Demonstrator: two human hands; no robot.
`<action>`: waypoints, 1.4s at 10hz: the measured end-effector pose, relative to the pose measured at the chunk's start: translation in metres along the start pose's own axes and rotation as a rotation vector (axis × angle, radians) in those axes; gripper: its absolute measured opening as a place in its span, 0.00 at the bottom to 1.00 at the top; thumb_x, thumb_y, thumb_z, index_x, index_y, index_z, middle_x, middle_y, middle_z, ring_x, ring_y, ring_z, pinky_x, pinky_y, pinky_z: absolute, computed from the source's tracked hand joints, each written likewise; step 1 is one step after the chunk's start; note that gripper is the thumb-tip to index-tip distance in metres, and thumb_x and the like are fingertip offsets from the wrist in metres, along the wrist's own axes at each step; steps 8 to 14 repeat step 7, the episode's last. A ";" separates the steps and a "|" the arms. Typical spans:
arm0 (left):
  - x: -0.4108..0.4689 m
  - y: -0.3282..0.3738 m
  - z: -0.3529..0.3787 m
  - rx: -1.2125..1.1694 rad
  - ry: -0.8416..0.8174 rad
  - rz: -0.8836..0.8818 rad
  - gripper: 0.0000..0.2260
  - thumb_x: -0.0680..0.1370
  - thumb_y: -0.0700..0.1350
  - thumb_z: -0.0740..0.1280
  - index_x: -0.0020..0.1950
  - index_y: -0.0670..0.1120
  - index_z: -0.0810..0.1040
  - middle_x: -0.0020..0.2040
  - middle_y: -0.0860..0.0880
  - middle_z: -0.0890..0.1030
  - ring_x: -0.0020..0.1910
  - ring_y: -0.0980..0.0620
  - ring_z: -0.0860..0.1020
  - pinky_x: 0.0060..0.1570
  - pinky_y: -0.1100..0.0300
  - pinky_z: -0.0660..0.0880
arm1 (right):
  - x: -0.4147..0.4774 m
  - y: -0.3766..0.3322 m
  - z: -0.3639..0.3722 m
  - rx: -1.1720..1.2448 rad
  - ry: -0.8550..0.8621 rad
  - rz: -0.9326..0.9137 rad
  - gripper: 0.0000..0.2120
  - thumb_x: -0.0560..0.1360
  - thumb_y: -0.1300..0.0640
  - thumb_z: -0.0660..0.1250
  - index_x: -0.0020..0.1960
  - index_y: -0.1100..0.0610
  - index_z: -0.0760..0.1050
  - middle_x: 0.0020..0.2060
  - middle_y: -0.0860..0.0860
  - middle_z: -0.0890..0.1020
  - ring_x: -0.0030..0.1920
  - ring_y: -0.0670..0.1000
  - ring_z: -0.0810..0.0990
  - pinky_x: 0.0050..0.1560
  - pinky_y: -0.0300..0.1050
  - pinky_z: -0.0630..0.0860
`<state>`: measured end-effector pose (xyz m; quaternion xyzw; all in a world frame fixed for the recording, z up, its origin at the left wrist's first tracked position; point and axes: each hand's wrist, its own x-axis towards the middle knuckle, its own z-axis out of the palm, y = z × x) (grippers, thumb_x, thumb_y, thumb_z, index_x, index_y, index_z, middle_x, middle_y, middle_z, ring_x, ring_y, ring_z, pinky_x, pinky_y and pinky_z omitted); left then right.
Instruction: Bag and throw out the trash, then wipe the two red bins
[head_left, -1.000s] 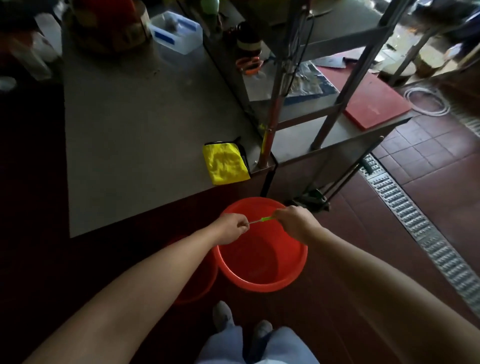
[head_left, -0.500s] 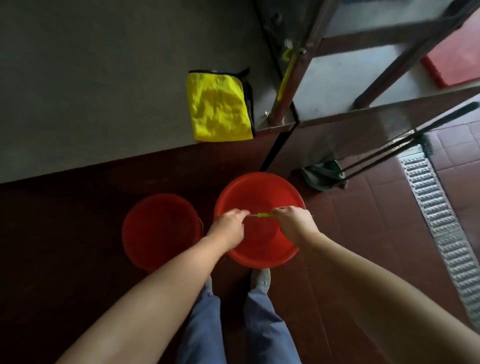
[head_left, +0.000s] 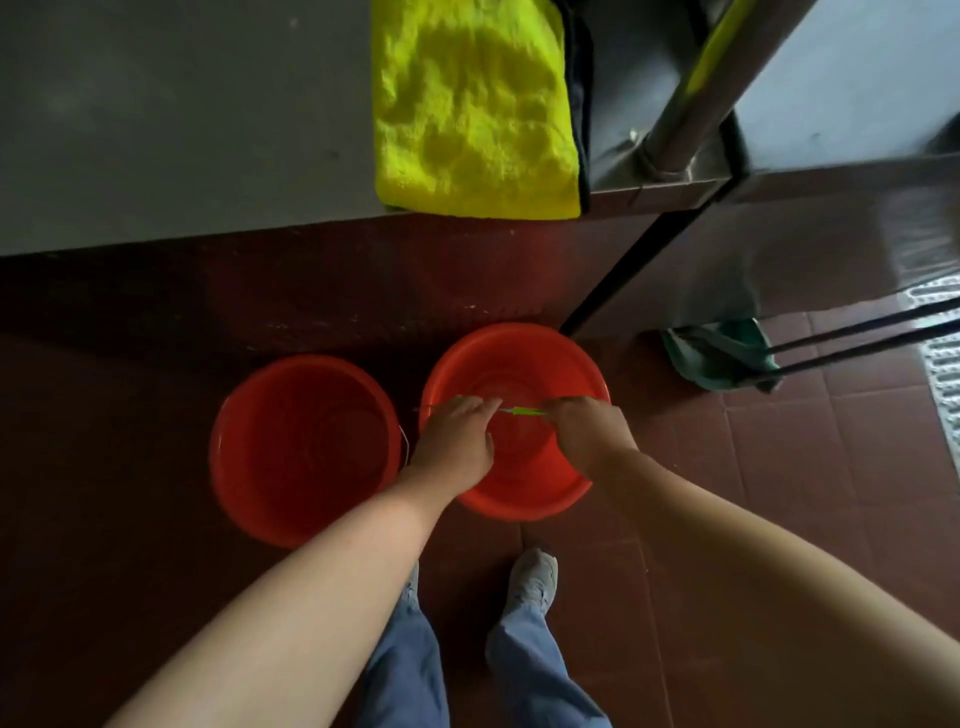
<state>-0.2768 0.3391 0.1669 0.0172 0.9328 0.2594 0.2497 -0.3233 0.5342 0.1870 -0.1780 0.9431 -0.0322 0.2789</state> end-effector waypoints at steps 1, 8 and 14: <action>0.006 -0.009 0.009 0.017 0.009 -0.026 0.25 0.80 0.42 0.63 0.77 0.47 0.68 0.71 0.45 0.73 0.73 0.44 0.68 0.75 0.52 0.61 | 0.012 -0.001 0.018 0.004 -0.019 -0.002 0.15 0.80 0.60 0.58 0.56 0.49 0.81 0.49 0.48 0.84 0.49 0.54 0.84 0.40 0.44 0.70; -0.020 -0.027 0.035 0.195 -0.648 -0.156 0.27 0.81 0.43 0.58 0.80 0.54 0.61 0.81 0.48 0.61 0.78 0.45 0.61 0.77 0.48 0.59 | -0.005 -0.011 0.051 -0.052 -0.780 -0.032 0.35 0.79 0.43 0.66 0.82 0.45 0.55 0.77 0.52 0.66 0.75 0.57 0.68 0.73 0.54 0.68; -0.020 -0.027 0.035 0.195 -0.648 -0.156 0.27 0.81 0.43 0.58 0.80 0.54 0.61 0.81 0.48 0.61 0.78 0.45 0.61 0.77 0.48 0.59 | -0.005 -0.011 0.051 -0.052 -0.780 -0.032 0.35 0.79 0.43 0.66 0.82 0.45 0.55 0.77 0.52 0.66 0.75 0.57 0.68 0.73 0.54 0.68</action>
